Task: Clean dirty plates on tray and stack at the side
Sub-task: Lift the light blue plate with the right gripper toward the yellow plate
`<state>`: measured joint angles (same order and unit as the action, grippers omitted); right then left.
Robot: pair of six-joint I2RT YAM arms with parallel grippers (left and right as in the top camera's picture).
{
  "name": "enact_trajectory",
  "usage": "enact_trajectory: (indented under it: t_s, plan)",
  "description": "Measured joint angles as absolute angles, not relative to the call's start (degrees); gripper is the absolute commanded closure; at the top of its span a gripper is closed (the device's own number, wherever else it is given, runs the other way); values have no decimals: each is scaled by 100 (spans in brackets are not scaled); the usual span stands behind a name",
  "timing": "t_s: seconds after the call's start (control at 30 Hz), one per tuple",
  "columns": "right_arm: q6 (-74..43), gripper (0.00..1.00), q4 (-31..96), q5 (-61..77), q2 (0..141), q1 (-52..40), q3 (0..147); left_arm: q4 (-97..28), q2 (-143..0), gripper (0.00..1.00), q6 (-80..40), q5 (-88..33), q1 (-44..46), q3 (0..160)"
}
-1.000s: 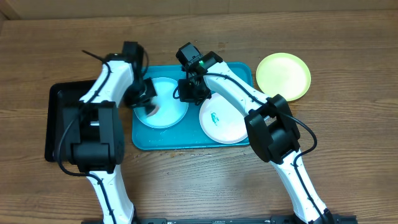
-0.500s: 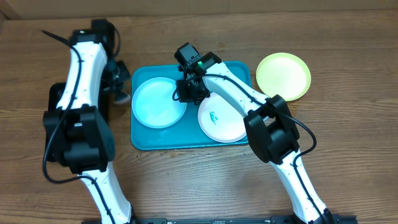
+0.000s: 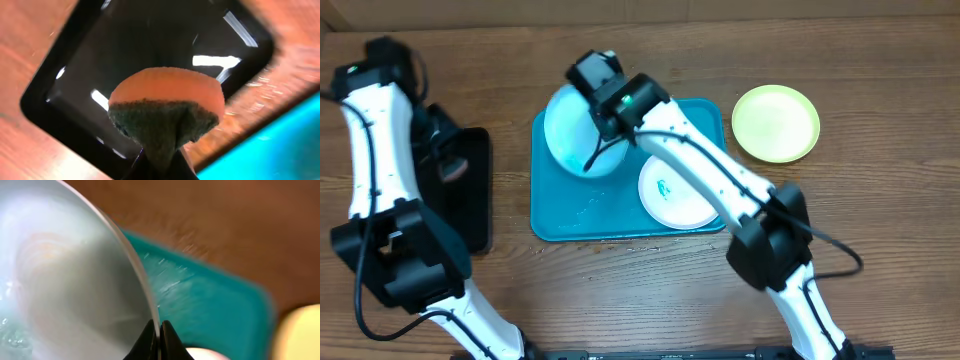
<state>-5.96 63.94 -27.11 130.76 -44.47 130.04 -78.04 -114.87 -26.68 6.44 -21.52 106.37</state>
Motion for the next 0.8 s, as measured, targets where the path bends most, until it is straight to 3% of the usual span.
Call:
enact_trajectory:
  t_s: [0.47, 0.63, 0.8]
  plan:
    - [2827, 96, 6077, -6567, 12726, -5706, 13093, -7308, -11489, 96, -2689, 99, -2703, 9898]
    - [3264, 96, 5909, -7052, 12728, -5940, 13093, -7306, -11489, 96, -2689, 64, -2703, 9898]
    - [3249, 96, 5937, -6678, 12726, -5916, 13093, -7306, -11489, 96, -2689, 62, -2703, 9896]
